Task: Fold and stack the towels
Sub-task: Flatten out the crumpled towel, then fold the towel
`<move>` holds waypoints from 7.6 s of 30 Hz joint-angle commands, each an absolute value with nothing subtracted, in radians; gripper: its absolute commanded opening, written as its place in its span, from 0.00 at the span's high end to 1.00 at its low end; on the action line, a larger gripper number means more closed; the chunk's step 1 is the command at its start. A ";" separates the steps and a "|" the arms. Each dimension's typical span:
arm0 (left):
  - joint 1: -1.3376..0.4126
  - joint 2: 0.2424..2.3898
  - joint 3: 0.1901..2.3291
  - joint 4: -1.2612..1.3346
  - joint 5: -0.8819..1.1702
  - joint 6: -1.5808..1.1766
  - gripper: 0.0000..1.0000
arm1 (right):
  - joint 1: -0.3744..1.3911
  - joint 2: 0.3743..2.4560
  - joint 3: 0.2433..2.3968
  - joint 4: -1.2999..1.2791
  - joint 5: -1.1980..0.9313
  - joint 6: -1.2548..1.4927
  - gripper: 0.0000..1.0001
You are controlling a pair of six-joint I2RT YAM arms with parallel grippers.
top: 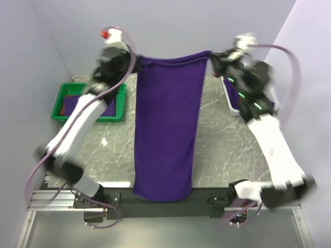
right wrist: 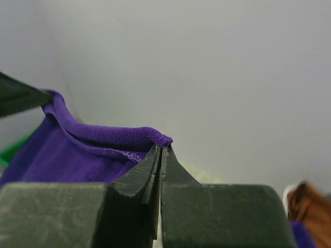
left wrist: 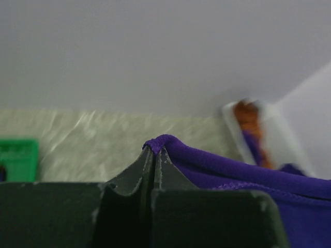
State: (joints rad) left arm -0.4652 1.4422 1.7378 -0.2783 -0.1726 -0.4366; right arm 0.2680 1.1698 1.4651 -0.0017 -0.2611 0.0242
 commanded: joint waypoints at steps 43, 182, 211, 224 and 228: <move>-0.187 1.950 1.747 -0.712 0.018 -0.640 1.00 | 0.245 1.721 1.474 -0.399 -0.298 0.293 1.00; -0.701 1.321 0.876 -0.592 0.004 -0.700 0.32 | 0.716 1.316 0.784 -0.328 -0.334 0.301 0.48; -0.911 1.416 0.687 -0.465 0.101 -0.775 0.35 | 0.825 1.341 0.632 -0.287 -0.422 0.276 0.53; -0.973 1.339 0.713 -0.483 0.025 -0.778 0.34 | 0.830 1.252 0.718 -0.305 -0.313 0.262 0.49; -0.974 1.313 0.706 -0.483 0.020 -0.787 0.33 | 0.831 1.379 0.750 -0.275 -0.348 0.236 0.49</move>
